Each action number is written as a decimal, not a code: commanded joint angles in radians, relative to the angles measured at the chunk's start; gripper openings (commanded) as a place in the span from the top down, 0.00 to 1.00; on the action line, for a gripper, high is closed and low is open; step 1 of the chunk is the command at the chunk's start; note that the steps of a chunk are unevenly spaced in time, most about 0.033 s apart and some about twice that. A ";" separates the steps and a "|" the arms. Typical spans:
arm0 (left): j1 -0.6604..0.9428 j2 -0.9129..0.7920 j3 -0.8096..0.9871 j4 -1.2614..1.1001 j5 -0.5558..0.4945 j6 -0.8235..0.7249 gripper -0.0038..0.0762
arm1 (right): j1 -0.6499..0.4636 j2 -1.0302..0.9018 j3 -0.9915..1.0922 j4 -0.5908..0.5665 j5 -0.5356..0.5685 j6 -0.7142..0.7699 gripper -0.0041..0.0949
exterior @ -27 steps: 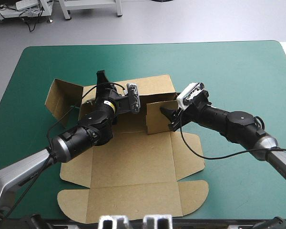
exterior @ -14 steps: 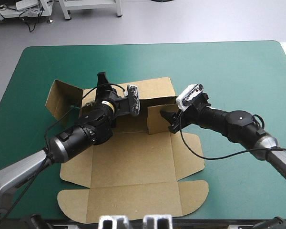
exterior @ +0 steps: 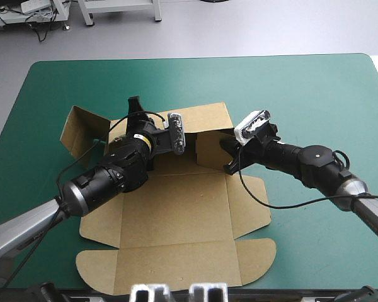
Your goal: Fold the box
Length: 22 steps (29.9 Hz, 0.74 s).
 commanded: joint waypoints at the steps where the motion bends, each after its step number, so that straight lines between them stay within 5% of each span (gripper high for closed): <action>1: -0.031 -0.006 -0.003 -0.129 -0.037 -0.017 0.94 | -0.002 -0.027 -0.031 0.000 0.073 0.025 0.86; 10: -0.088 -0.008 -0.003 -0.142 -0.022 -0.005 0.92 | -0.002 -0.016 -0.031 -0.019 0.151 0.051 0.98; 14: -0.117 -0.016 -0.003 -0.156 0.019 0.029 0.69 | -0.002 -0.012 -0.031 -0.024 0.151 0.075 0.98; 19: -0.164 -0.058 -0.003 -0.156 0.085 -0.023 0.27 | -0.002 -0.012 -0.031 -0.032 0.125 0.090 0.98; 22: -0.205 -0.103 -0.003 -0.156 0.110 -0.065 0.18 | -0.002 -0.012 -0.031 -0.047 0.086 0.109 0.98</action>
